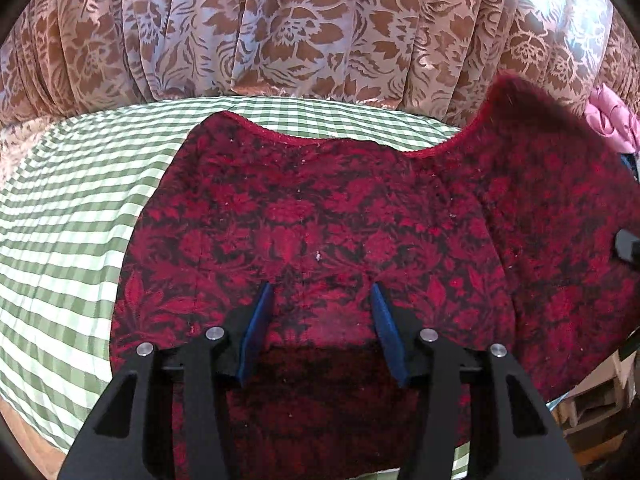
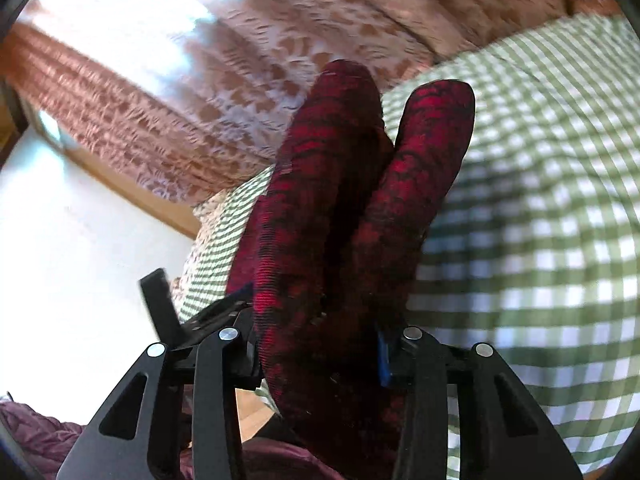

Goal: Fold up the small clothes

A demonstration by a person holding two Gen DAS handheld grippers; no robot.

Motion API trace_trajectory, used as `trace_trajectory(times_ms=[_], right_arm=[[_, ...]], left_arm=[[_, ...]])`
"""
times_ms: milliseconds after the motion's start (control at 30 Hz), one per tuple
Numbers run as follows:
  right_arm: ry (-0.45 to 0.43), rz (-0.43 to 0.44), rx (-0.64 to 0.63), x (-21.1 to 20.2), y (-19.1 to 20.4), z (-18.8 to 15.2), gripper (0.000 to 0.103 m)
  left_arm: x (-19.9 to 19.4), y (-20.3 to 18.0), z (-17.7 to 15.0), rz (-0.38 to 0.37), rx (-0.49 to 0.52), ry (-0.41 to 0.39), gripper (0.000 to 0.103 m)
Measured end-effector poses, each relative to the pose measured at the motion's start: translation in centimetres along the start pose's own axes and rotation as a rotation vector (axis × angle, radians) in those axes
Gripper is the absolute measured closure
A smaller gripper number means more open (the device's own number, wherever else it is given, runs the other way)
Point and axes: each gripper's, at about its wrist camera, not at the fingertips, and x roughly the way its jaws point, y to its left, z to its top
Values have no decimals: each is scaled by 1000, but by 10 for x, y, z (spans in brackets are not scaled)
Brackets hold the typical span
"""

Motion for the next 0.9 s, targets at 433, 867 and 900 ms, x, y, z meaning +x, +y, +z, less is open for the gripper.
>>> trace_trajectory(times_ms=[433,867,900], right_arm=[[99,-34,-257,76,132,30,70],[127,-377,-680,186,207,-39,70],[138,-412,-748,198,210,-52,69]], left_arm=[[6,39,-2,-221,-161,3,59],[-61,177,-16,-444,-464,-138,63],[-62,179,-13,-476,-460,-138,62]])
